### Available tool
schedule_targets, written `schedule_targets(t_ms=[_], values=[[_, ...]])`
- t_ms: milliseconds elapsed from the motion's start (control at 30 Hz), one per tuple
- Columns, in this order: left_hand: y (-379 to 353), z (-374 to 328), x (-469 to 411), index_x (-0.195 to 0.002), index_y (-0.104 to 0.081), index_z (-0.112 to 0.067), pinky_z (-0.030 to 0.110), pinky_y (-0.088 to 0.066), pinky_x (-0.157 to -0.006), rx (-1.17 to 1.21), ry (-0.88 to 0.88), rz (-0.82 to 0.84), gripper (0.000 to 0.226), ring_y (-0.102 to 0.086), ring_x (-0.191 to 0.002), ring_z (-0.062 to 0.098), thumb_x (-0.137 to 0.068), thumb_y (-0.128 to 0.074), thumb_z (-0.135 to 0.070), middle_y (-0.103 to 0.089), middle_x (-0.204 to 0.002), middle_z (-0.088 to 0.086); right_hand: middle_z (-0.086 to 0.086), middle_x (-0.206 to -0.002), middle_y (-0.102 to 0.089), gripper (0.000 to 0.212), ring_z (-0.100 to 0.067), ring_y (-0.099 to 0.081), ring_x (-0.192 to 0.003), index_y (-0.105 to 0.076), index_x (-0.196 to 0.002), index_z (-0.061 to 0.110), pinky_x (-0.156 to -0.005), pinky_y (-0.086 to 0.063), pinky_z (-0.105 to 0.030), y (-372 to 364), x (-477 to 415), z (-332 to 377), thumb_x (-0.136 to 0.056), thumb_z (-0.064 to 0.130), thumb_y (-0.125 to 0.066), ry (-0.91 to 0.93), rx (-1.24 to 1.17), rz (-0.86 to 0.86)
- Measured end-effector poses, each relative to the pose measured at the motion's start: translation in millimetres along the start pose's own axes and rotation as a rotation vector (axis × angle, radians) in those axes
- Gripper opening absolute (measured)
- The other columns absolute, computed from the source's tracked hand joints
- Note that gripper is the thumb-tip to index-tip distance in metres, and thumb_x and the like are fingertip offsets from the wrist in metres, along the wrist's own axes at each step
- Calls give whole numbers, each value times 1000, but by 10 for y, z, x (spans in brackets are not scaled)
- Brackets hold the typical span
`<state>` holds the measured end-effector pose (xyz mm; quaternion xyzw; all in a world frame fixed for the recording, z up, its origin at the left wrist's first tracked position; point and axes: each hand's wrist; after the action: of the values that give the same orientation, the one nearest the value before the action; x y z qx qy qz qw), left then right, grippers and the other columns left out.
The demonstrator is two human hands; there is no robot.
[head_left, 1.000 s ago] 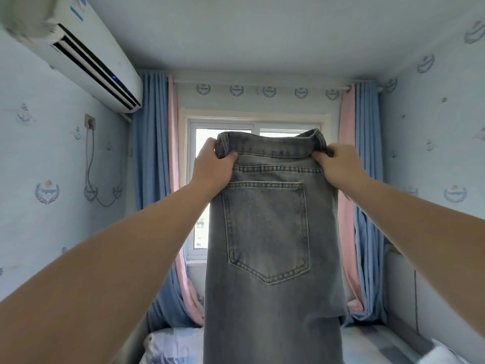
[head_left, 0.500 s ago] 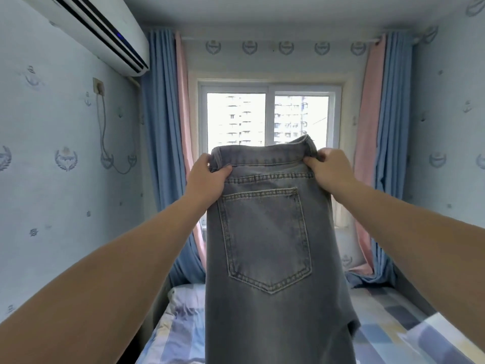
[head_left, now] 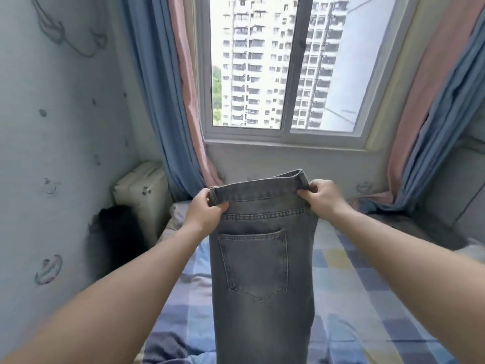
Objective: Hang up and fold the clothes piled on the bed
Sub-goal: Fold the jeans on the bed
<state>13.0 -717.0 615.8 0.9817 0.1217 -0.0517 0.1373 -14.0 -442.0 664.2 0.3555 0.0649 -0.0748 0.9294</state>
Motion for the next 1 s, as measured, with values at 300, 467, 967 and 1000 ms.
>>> schedule_targets(t_ms=[300,467,967,1000], values=[[-758,2674,-1817,-96,-58,-17,40,-53,-87,-163,288,14,16,-65,-100,30,-89,-72,-17,-66,-93,1,-6,-84,-72,24,-29,-62,-88,-69,-84,11,-78,-49,-40,-2482,-1587,-1623,-91,34,-67,-192,96,89],[-1151,4096,-2673,-85,-51,-25,38,-47,-74,-297,368,-45,20,-62,-95,31,-92,-67,-35,-63,-88,-4,-4,-76,-69,25,-32,-64,-84,-67,-77,12,-67,-46,-37,-3822,-2396,-2494,-92,33,-67,-238,118,113],[-2077,6586,-2184,-149,-40,-26,41,-28,-116,-509,411,198,61,-32,-145,24,-95,-56,-53,-42,-156,-1,-4,-165,-24,66,-21,-23,-152,-24,-159,16,-120,-20,-32,-5883,-1987,-4498,-103,35,-53,-410,137,476],[-2108,6611,-2040,-150,-38,-29,42,-23,-117,-581,390,225,61,-25,-148,23,-96,-52,-55,-35,-160,-4,-3,-167,-19,67,-21,-18,-154,-20,-160,19,-124,-16,-38,-5908,-1862,-4569,-103,40,-49,-409,194,512]])
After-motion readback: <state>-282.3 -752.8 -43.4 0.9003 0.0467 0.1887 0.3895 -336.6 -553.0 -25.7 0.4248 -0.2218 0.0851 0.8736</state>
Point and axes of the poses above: each hand's wrist, its own x-axis away from the middle knuckle, its own y-axis out of the back of the hand, z = x × y
